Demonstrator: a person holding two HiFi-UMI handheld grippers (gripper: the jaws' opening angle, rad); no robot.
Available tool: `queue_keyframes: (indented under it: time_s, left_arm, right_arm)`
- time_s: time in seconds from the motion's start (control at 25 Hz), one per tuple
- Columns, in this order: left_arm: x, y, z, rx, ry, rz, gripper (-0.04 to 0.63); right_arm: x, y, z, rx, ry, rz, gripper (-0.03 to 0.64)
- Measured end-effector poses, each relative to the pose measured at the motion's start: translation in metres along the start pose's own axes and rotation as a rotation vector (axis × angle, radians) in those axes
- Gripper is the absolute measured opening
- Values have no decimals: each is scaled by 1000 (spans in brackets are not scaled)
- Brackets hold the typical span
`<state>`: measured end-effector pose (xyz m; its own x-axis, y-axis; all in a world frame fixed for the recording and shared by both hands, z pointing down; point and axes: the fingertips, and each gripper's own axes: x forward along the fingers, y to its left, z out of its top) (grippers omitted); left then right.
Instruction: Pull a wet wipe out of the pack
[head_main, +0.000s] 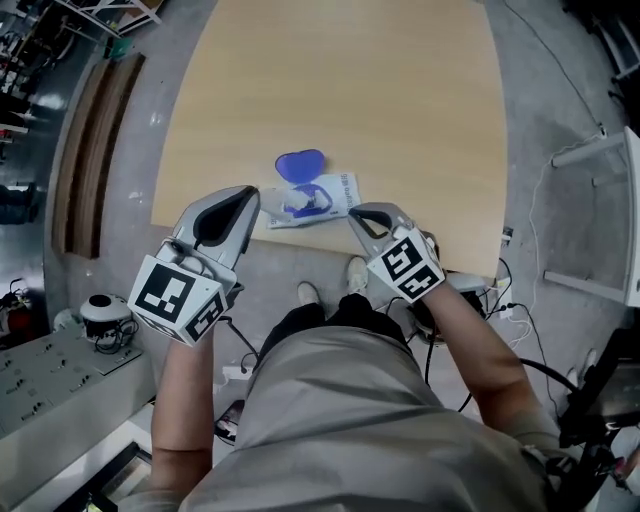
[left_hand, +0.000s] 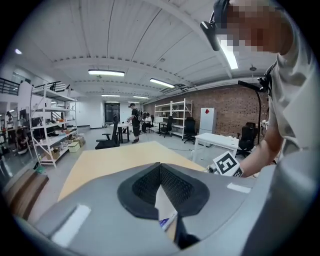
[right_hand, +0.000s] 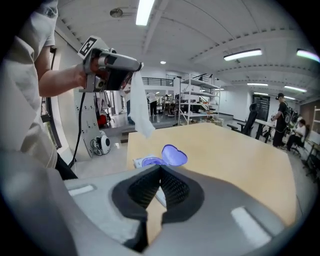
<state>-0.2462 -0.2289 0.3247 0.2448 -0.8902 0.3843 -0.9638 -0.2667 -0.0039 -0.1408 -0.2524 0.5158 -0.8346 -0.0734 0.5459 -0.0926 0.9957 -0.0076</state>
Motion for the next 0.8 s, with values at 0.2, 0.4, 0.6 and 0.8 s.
queue_keyframes:
  time_s: [0.2,0.4,0.6,0.8]
  left_arm:
    - [-55,-27,11,30,-47,-9,8]
    - [-126,-45,-1,21,-102,3,8]
    - [-216,-71,-34,17,-119,-3,8]
    - [-286,-111,-69,29,-136,-33,8]
  right_arm:
    - [-35,32,42,-32,-90,-28,2]
    - [-62,88,63,-66,-115,-32,2]
    - [-90,173,74,-55,-124,-58,2]
    - [-127,252,70,-45,-117,-111,2]
